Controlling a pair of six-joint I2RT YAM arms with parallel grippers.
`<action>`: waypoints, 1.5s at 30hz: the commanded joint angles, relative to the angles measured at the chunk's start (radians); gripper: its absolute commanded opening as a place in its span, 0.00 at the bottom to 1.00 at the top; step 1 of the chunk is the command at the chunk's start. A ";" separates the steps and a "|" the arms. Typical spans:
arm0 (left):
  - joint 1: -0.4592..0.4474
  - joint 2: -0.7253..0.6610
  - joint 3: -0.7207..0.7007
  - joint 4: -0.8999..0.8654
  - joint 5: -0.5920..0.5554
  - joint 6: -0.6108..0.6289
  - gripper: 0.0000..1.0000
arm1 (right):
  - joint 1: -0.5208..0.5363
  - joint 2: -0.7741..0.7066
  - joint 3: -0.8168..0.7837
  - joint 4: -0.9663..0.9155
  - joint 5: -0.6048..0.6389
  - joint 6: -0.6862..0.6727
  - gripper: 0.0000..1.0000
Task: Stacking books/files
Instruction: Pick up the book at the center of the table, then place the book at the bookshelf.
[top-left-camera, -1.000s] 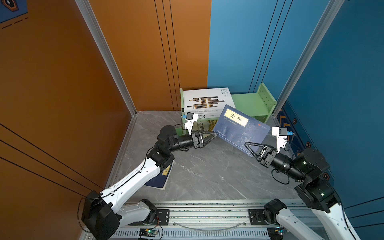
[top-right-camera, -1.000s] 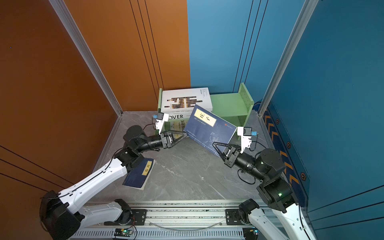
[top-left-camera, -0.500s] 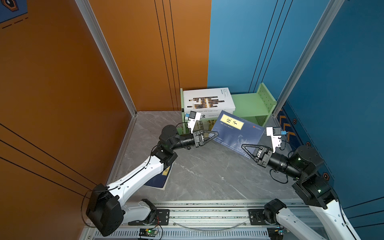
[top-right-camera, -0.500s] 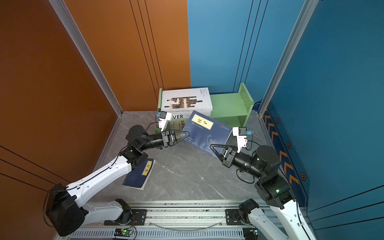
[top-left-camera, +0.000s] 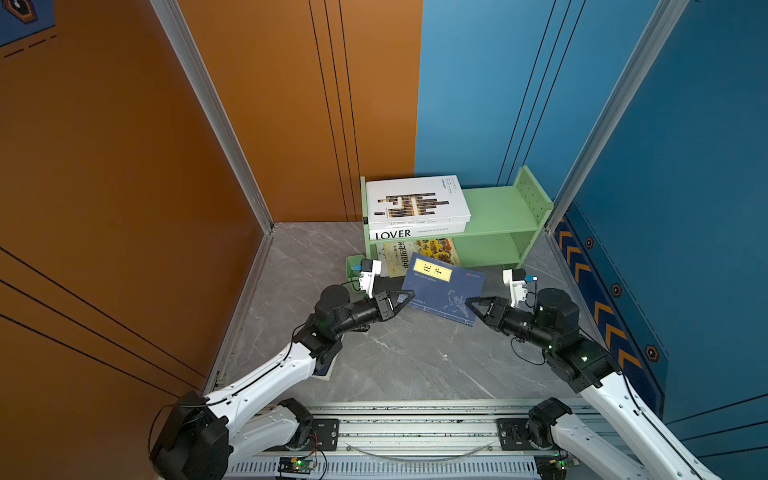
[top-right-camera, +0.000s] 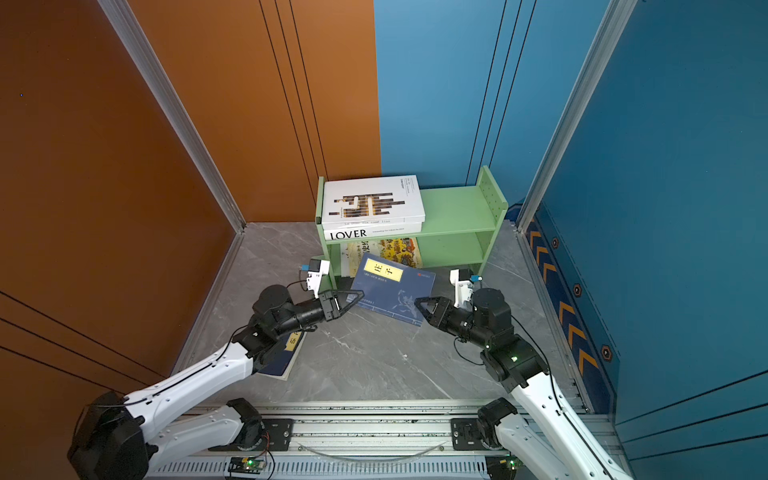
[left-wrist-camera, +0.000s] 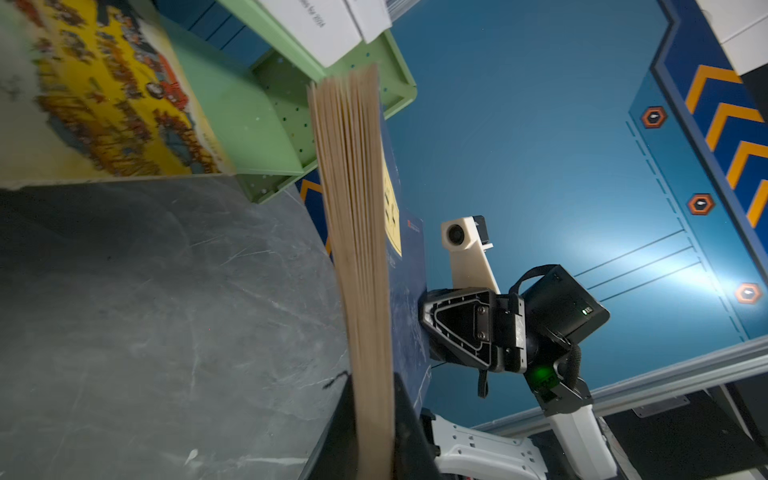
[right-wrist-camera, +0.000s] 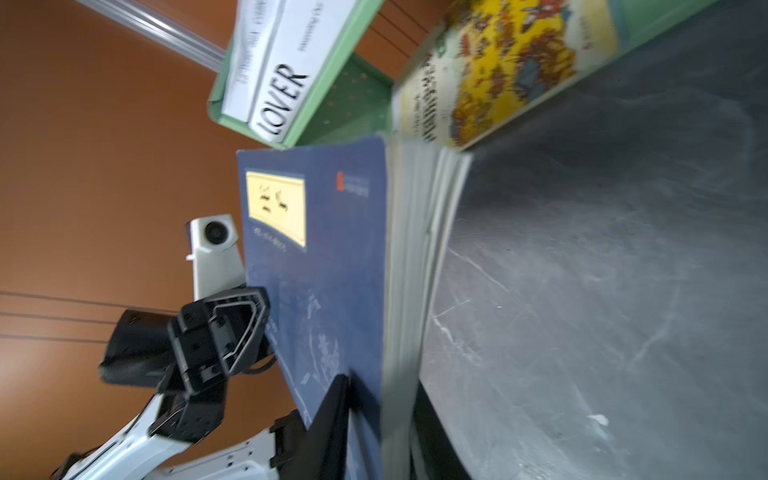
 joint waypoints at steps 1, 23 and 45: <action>-0.001 -0.029 -0.050 -0.016 -0.113 0.033 0.00 | -0.032 0.026 -0.072 0.179 0.085 0.122 0.28; 0.045 0.330 -0.132 0.665 -0.141 -0.273 0.00 | -0.043 0.065 -0.199 0.316 0.086 0.168 0.57; 0.055 0.558 -0.074 0.853 -0.205 -0.392 0.00 | -0.057 0.006 -0.226 0.324 0.107 0.178 0.64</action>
